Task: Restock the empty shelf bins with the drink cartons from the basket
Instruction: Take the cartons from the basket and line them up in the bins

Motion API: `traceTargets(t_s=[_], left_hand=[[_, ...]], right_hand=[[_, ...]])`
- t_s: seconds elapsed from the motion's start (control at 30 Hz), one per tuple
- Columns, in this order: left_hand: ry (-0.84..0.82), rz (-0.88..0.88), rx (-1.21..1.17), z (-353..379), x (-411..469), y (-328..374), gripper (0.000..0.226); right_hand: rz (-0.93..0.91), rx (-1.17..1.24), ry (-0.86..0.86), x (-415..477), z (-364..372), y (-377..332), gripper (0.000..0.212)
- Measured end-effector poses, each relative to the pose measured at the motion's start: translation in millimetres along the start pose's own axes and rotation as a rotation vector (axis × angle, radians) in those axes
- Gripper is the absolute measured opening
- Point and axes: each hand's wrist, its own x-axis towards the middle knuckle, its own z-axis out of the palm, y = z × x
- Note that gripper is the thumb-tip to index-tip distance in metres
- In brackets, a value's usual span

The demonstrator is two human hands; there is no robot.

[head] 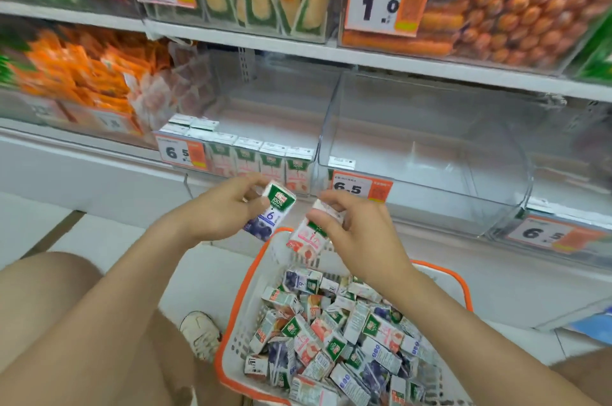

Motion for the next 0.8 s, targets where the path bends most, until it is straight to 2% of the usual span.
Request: traceTargets(t_s=[0.17, 0.23, 0.33, 0.43, 0.5, 0.7, 0.8], left_hand=[[0.435, -0.053, -0.104, -42.6, 8.4, -10.3, 0.018], [0.533, -0.079, -0.108, -54.3, 12.4, -16.0, 0.018], [0.575, -0.088, 0.002, -66.0, 12.8, -16.3, 0.019], [0.521, -0.061, 0.088, -73.2, 16.5, -18.4, 0.020], [0.491, -0.074, 0.166, -76.4, 19.5, -19.9, 0.025], [0.468, -0.071, 0.170, -79.0, 23.3, -25.8, 0.017], [0.468, -0.068, 0.134, -80.5, 23.0, -28.9, 0.016]], right_hand=[[-0.115, 0.149, 0.193, 49.5, 1.7, -55.7, 0.035], [-0.210, 0.140, 0.241, 77.9, 11.4, -71.9, 0.034], [-0.252, 0.041, 0.264, 128.4, 29.9, -85.5, 0.036], [-0.195, -0.221, 0.129, 178.5, 51.3, -91.2, 0.029], [-0.138, -0.324, 0.008, 205.2, 67.4, -93.8, 0.014], [-0.016, -0.245, -0.347, 241.5, 101.6, -89.6, 0.024], [0.009, -0.198, -0.432, 242.4, 99.4, -86.2, 0.035]])
